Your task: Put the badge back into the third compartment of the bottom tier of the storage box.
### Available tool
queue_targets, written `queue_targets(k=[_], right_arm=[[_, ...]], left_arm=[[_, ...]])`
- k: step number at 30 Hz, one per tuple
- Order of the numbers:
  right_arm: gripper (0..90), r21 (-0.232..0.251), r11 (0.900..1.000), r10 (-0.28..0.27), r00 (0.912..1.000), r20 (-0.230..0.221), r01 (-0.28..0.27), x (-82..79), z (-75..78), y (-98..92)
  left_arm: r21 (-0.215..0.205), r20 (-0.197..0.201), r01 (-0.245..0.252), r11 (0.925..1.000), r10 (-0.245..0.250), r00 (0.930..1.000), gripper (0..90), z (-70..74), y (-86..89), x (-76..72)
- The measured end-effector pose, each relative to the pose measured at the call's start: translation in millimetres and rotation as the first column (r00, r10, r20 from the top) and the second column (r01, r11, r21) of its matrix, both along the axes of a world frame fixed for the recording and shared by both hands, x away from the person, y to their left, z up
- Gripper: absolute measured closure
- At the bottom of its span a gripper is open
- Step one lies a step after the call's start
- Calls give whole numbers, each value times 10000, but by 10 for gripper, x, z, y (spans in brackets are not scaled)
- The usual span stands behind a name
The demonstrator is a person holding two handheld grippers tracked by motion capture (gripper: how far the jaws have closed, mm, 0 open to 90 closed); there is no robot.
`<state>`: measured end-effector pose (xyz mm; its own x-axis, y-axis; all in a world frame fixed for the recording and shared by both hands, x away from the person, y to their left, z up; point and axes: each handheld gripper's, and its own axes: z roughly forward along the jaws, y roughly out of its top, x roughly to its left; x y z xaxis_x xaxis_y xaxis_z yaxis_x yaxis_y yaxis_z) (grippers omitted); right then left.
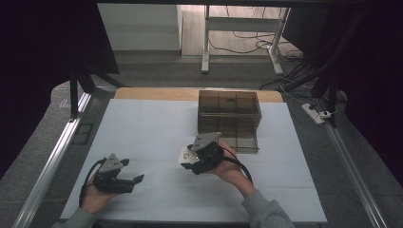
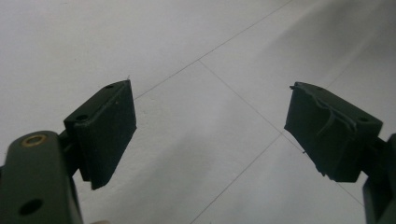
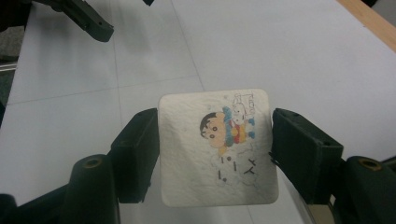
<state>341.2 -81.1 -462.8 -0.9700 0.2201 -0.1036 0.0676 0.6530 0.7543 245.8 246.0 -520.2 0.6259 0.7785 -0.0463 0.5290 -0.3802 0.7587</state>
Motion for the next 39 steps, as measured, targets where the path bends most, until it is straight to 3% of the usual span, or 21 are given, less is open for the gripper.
queue_targets(k=[23,39], right_arm=[[331,42,9957,-926,9957,66,925,78,54,-410],[331,-29,9871,-1599,9871,11,1599,150,51,-658]], left_arm=[[-50,2,-45,10000,45,10000,161,3,9,-2],[-48,-18,-32,10000,32,10000,161,-1,14,3]])
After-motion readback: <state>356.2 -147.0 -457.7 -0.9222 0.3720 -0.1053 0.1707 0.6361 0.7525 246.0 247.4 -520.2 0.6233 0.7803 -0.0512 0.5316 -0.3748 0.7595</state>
